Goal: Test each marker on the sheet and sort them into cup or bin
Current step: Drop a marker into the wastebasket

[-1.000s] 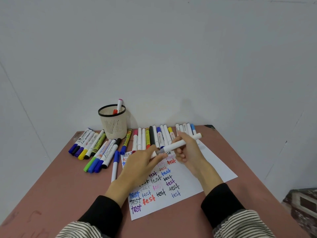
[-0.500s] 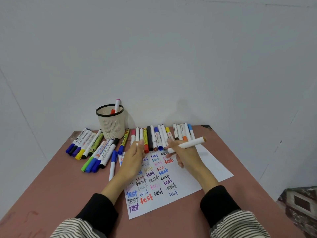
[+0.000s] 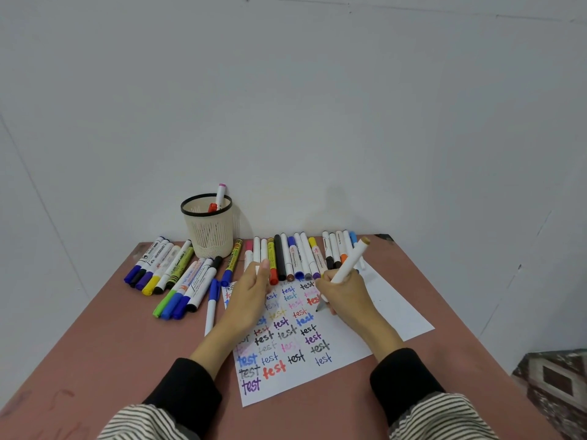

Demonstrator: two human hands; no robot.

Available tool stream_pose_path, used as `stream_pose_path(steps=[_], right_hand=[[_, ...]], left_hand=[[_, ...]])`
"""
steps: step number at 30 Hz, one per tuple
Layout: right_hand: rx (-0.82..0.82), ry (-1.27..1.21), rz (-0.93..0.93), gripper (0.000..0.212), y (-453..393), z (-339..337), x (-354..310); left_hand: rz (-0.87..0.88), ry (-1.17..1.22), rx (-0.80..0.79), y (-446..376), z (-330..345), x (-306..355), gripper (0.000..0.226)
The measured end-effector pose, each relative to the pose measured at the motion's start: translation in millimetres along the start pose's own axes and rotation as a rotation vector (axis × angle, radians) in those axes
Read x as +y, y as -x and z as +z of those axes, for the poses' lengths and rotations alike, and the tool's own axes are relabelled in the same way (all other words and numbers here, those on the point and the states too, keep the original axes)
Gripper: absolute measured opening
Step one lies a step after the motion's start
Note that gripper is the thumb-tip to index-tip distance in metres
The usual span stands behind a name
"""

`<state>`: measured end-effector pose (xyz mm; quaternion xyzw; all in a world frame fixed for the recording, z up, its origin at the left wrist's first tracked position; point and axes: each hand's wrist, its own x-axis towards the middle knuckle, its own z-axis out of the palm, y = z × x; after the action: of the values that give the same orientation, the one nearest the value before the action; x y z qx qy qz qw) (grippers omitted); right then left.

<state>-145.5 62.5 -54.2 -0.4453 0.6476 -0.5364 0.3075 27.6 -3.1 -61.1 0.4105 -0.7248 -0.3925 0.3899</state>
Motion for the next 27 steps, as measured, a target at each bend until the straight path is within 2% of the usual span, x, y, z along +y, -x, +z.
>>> stream_pose_path(steps=[21, 27], right_hand=[[0.046, 0.001, 0.029, 0.029, -4.1, 1.0, 3.2], [0.116, 0.013, -0.014, 0.030, -4.6, -0.9, 4.0]], left_hand=[[0.020, -0.008, 0.006, 2.0, -0.5, 4.3, 0.044], [0.027, -0.008, 0.001, 1.5, -0.3, 3.8, 0.044]])
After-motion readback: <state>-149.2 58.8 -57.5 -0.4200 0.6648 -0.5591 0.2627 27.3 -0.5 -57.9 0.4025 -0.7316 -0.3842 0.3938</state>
